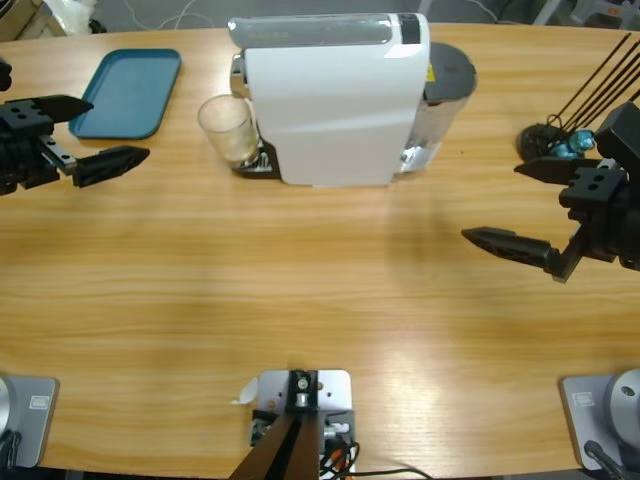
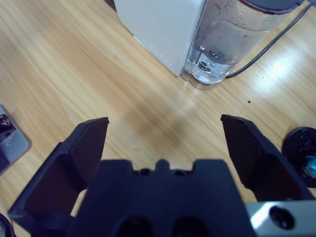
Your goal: Pour coffee
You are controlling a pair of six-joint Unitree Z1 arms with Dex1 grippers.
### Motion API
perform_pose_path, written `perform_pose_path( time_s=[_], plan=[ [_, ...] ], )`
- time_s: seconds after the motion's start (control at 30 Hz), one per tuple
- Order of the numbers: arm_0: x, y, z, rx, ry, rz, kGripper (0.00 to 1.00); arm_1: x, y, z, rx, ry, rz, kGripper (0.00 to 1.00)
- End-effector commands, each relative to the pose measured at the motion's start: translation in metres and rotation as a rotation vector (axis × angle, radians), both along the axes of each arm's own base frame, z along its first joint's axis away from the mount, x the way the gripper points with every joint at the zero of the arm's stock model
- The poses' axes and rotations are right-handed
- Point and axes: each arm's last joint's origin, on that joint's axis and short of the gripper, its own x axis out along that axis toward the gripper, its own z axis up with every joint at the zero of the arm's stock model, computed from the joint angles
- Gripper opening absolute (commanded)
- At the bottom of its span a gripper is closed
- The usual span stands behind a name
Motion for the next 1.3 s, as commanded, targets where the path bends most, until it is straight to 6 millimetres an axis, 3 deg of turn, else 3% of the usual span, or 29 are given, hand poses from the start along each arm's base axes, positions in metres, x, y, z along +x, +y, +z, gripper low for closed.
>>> perform_pose_path(
  time_s=[0.03,0.43,0.7,1.03,1.3],
  plan=[
    [0.013,-0.009,-0.025,0.128,0.036,-0.004,0.987,0.002,0.005,-0.011,-0.021,0.035,0.008,1.0],
    [0.027,-0.029,-0.04,-0.087,0.043,-0.088,0.931,0.002,0.005,-0.011,-0.022,0.035,0.008,1.0],
    [0.039,-0.018,-0.064,-0.144,0.101,-0.066,0.931,0.002,0.005,-0.011,-0.022,0.034,0.007,1.0],
    [0.07,-0.038,-0.087,-0.242,0.058,-0.152,0.931,0.002,0.005,-0.012,-0.025,0.035,0.006,1.0],
    [0.079,-0.03,-0.097,-0.241,0.08,-0.13,0.929,0.003,0.005,-0.012,-0.028,0.037,0.005,1.0]
  ],
)
